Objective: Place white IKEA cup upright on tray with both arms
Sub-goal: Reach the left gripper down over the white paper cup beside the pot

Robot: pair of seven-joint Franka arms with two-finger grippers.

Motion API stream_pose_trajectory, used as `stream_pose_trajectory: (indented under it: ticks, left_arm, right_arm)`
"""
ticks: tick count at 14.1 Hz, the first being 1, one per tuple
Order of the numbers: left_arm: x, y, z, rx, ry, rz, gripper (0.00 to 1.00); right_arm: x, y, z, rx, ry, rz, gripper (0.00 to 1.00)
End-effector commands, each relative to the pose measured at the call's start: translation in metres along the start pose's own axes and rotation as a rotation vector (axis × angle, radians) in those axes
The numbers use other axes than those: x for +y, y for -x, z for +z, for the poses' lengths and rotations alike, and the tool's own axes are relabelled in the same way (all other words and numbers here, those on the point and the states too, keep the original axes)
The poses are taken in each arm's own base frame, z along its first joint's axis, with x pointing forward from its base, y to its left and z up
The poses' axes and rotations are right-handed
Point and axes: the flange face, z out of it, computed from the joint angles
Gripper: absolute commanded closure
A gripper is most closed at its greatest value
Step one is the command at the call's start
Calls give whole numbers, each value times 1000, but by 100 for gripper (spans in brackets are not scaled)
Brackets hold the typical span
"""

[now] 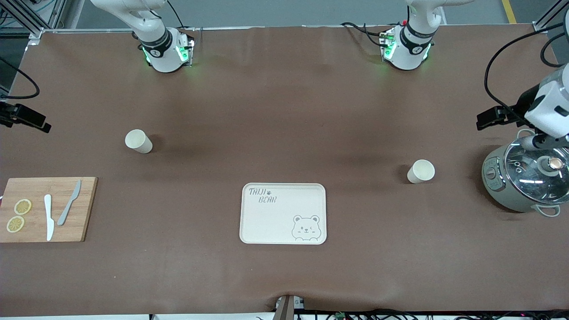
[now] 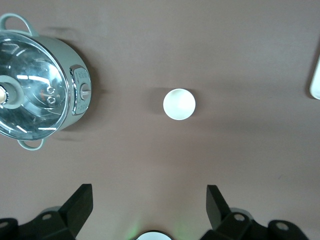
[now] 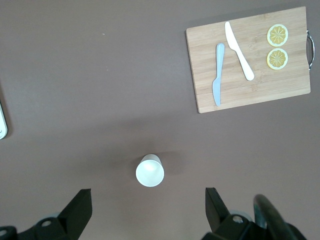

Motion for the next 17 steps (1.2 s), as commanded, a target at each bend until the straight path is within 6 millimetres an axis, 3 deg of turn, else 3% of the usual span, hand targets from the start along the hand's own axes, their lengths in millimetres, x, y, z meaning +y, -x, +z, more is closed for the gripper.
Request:
stream_pose_trajectory:
  ticks: [1,3,5,7,9,11,15,17]
  left_arm:
    - [9,-18,35,-9,11,-39,0]
    - [19,-27,77,12,15,-64,0]
    - [30,-30,128,35,19,-73,0]
    - [50,-23,175,44,11,-90,0]
    - [50,-19,211,42,12,-97,0]
    - [46,-18,237,66,23,-107,0]
    - [25,-34,284,55,40,-148,0]
    - [11,-39,293,48,43,-171,0]
  right_arm:
    - [3,-10,14,-22,0,14,0]
    - [4,-23,30,-52,20,18,0]
    - [12,-26,34,-55,20,30,0]
    - [15,-31,46,-78,25,35,0]
    - [16,-38,59,-93,31,37,0]
    - [18,-44,70,-110,30,46,0]
    - [24,-43,74,-125,21,56,0]
    - [25,-43,80,-138,26,56,0]
